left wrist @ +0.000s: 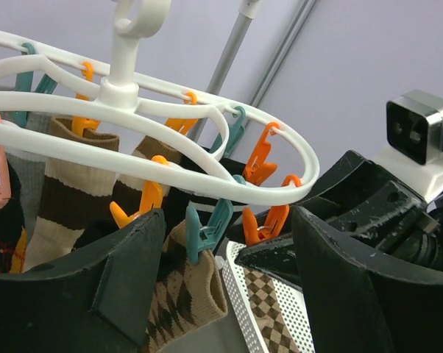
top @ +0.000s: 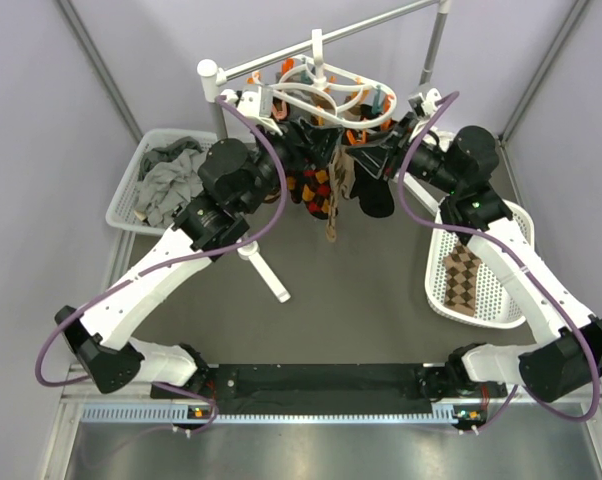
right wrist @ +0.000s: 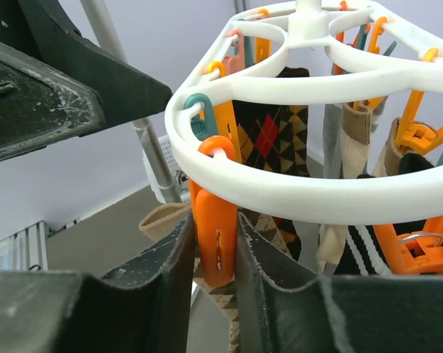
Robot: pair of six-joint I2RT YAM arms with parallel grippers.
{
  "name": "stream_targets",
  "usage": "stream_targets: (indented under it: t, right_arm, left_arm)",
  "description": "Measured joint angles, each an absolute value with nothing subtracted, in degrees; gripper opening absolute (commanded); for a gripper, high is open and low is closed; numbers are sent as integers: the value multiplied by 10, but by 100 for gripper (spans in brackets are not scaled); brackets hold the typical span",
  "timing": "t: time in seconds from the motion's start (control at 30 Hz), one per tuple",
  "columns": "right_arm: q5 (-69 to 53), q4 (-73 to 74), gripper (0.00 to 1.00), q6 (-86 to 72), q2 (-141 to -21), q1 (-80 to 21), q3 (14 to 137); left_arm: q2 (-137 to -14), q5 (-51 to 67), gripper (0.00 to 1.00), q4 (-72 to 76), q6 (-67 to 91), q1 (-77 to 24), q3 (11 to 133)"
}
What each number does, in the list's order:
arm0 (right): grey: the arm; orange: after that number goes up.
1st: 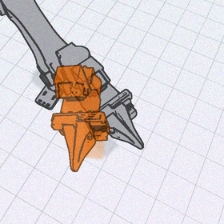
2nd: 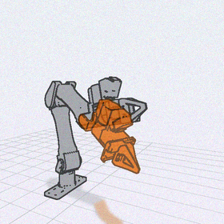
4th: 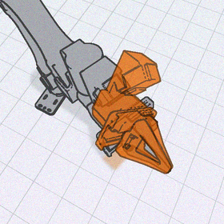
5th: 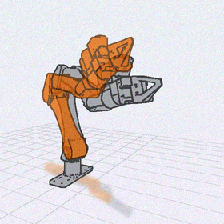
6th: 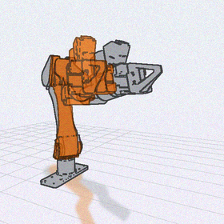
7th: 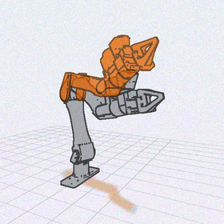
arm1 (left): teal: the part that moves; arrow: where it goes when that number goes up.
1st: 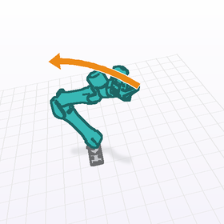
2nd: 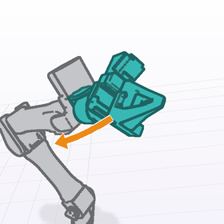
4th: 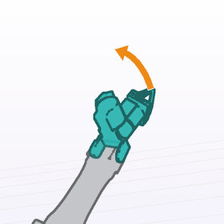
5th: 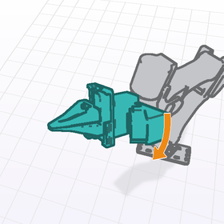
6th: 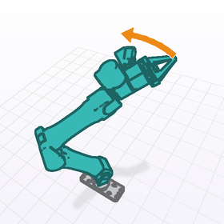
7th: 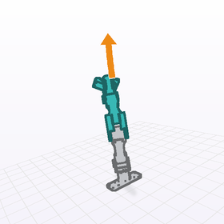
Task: Clip the socks to the hanger
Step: Open the clamp at the hanger.
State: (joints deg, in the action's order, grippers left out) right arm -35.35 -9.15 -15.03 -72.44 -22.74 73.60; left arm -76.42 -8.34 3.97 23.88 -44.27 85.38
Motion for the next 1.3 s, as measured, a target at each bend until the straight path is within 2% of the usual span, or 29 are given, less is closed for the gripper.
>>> stream_targets:
  t: [0.27, 0.4, 0.73, 1.0, 1.3]
  right_arm:
    - [-353, -72, 8, -141, -717, -242, 736]
    - [-345, -64, 4, -135, -710, -255, 736]
    - [-327, -28, 3, -109, -704, -274, 743]
    - [-326, 4, 2, -88, -708, -285, 780]
    - [-315, 48, 2, -54, -721, -305, 814]
  left_arm:
    - [-742, -50, 75, 13, 253, -443, 854]
    - [-740, -18, 75, -1, 265, -442, 855]
    - [-768, 32, 70, -54, 269, -442, 897]
    - [-768, 34, 69, -72, 269, -442, 905]
    - [-780, 31, 64, -73, 275, -442, 912]
